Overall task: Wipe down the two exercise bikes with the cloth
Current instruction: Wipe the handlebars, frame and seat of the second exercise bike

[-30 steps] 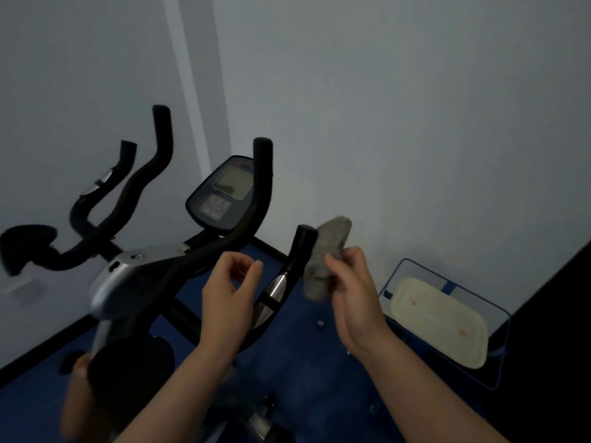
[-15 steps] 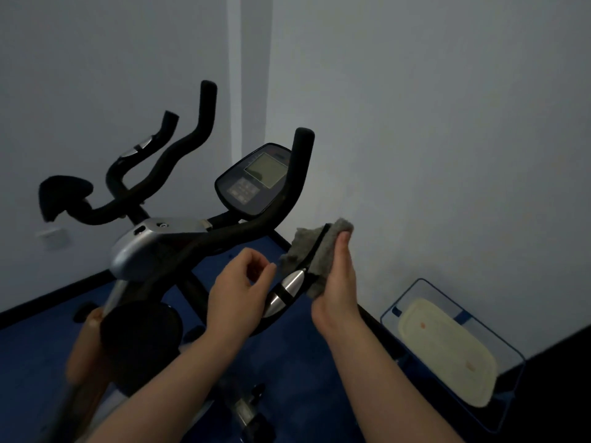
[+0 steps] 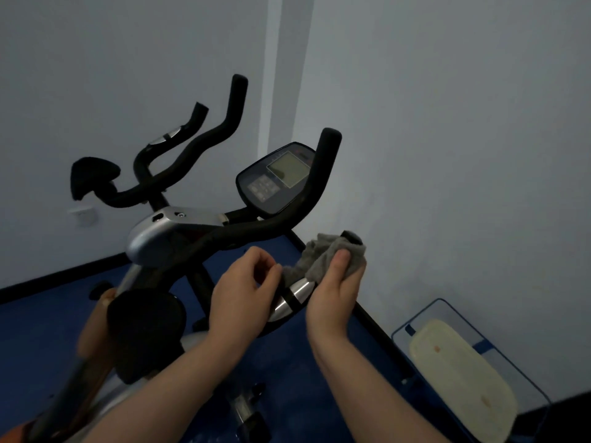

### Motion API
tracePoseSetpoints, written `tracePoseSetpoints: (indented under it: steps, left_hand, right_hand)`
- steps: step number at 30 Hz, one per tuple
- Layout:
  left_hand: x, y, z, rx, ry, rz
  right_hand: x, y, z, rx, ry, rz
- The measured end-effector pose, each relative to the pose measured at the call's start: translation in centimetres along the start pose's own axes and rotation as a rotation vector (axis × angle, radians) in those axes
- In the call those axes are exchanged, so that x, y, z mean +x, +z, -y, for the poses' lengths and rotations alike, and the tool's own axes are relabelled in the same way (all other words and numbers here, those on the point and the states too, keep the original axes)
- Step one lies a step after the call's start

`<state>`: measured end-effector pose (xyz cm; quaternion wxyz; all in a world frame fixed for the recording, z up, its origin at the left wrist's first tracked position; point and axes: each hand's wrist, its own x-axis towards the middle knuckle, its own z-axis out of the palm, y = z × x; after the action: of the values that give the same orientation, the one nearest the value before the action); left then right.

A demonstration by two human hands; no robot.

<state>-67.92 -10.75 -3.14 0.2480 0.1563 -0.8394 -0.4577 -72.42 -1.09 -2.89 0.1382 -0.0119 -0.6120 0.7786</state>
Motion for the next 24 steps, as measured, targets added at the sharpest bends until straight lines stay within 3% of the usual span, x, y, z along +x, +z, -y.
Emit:
tracePoseSetpoints:
  steps: [4,9,13,17,20,24]
  left_hand:
    - [-0.2,0.1,0.3,-0.05,0.002,-0.065]
    - [-1.0,0.0,0.1,-0.132,0.035,-0.251]
    - [-1.3,0.1,0.0,-0.161,-0.013,-0.368]
    - [-1.3,-0.1,0.8,-0.138,-0.094,-0.325]
    - [-1.6,-0.4,1.4,-0.029,-0.076,-0.239]
    - [-2.1,-2.3,0.6,-0.099,-0.044,-0.138]
  right_hand:
    - [2.8,-0.4,1.6,-0.134,-0.327,0.031]
    - [5.5,-3.3,1.0,-0.806,-0.993,0.265]
    - [6.9,-5.2,1.6,-1.002,-1.252,0.429]
    - [4.9,-4.5,0.7,-1.089,-1.319,0.551]
    - [1.6,-3.5,-0.2,-1.091,-1.272,0.782]
    - [1.7,-2.9,2.3,-1.02,-1.176,1.058]
